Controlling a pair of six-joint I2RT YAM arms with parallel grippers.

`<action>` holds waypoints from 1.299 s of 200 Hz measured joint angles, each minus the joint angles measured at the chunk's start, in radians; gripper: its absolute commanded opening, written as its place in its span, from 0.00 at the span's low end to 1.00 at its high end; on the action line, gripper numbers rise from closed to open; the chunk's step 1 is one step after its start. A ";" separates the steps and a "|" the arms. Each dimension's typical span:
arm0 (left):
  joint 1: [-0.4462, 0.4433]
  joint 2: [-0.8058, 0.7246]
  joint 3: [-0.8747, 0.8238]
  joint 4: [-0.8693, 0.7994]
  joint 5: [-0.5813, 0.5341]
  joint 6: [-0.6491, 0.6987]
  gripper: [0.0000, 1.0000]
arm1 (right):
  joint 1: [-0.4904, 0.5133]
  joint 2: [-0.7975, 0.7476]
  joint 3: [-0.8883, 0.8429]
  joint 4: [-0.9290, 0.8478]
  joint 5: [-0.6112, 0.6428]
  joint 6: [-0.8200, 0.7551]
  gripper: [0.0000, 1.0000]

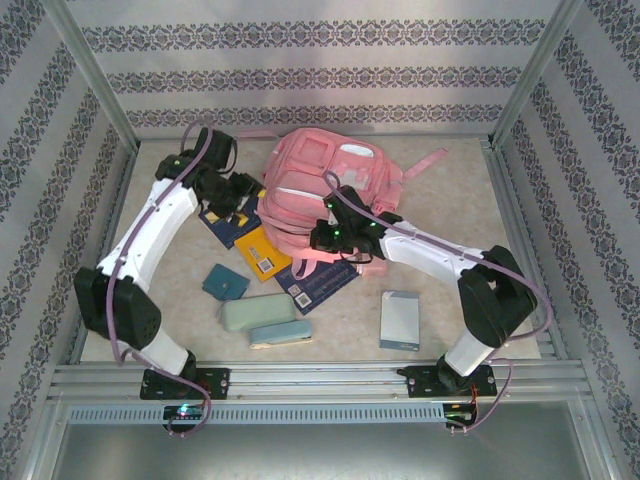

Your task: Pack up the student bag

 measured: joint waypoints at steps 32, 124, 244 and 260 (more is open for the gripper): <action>-0.045 -0.039 -0.139 0.075 0.033 -0.145 0.63 | 0.014 0.030 0.003 0.044 0.008 0.044 0.00; -0.114 0.095 -0.243 0.446 0.071 -0.349 0.55 | 0.032 0.054 0.016 0.089 0.008 0.069 0.00; -0.115 0.157 -0.231 0.459 0.084 -0.357 0.17 | 0.032 0.063 0.016 0.100 0.012 0.069 0.00; -0.115 0.169 -0.225 0.459 0.084 -0.351 0.13 | 0.032 0.063 0.016 0.099 0.019 0.068 0.00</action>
